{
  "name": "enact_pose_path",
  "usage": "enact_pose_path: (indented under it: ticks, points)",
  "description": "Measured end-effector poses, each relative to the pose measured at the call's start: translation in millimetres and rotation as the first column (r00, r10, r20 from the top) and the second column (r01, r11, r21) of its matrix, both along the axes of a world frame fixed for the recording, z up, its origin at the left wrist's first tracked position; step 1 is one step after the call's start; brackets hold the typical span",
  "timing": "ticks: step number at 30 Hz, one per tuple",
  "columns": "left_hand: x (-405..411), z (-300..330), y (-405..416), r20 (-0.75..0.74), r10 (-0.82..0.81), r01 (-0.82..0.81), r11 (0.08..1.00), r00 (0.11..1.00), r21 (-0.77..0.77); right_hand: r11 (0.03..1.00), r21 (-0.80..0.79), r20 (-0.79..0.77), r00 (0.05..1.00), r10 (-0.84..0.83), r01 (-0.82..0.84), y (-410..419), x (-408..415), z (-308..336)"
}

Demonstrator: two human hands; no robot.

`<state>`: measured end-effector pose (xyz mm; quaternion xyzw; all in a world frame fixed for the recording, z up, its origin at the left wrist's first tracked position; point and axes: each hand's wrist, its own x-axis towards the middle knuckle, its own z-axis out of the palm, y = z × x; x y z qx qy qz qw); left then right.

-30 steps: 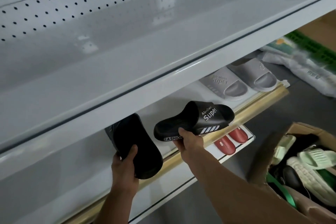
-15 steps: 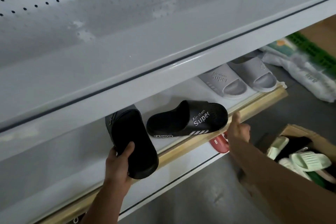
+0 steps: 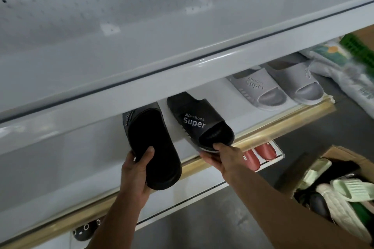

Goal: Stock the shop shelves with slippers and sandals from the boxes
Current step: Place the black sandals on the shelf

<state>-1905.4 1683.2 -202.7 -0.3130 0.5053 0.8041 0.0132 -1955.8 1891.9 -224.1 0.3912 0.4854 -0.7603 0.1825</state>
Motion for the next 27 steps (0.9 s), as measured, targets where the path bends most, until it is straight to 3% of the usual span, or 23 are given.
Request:
enact_pose_path:
  ticks: [4, 10, 13, 15, 18, 20, 24, 26, 27]
  points:
    - [5.3, 0.0, -0.5, -0.030, -0.010, 0.010, 1.000, 0.999, -0.001, 0.984, -0.008, 0.061, 0.983, 0.176, -0.176, -37.3, 1.5, 3.1]
    - [14.3, 1.0, -12.2, -0.010, -0.103, 0.102, 0.994, 0.995, -0.030, 0.909, 0.112, 0.171, 0.909, 0.379, -0.400, -37.7, 8.6, 11.8]
    - [20.8, 4.7, -23.8, 0.000, -0.213, 0.212, 0.976, 0.977, -0.046, 0.909, 0.259, 0.098, 0.945, 0.312, -0.327, -21.5, 4.4, 15.6]
    - [24.5, 9.6, -32.4, 0.008, -0.316, 0.316, 0.948, 0.949, -0.037, 0.942, 0.250, -0.023, 0.972, 0.235, -0.222, -9.7, -5.8, 22.0]
    - [22.6, 19.6, -37.7, 0.078, -0.567, 0.572, 0.812, 0.820, -0.118, 0.934, 0.191, -0.163, 0.929, 0.332, -0.300, 8.9, -22.3, 35.9]
    - [16.3, 24.6, -35.2, 0.143, -0.711, 0.725, 0.672, 0.689, -0.154, 0.883, 0.264, -0.145, 0.889, 0.435, -0.389, 24.0, -29.8, 41.3]
    - [-0.8, 34.8, -20.7, 0.203, -0.790, 0.815, 0.556, 0.579, -0.164, 0.808, 0.392, -0.097, 0.853, 0.512, -0.440, 56.2, -36.1, 39.5]
    - [-9.7, 37.3, -10.1, 0.234, -0.740, 0.776, 0.595, 0.630, -0.209, 0.838, 0.423, -0.112, 0.898, 0.426, -0.345, 69.7, -36.6, 40.6]
    - [-14.5, 37.4, -3.4, 0.251, -0.655, 0.701, 0.679, 0.712, -0.217, 0.861, 0.432, -0.116, 0.930, 0.348, -0.268, 75.4, -37.0, 41.4]
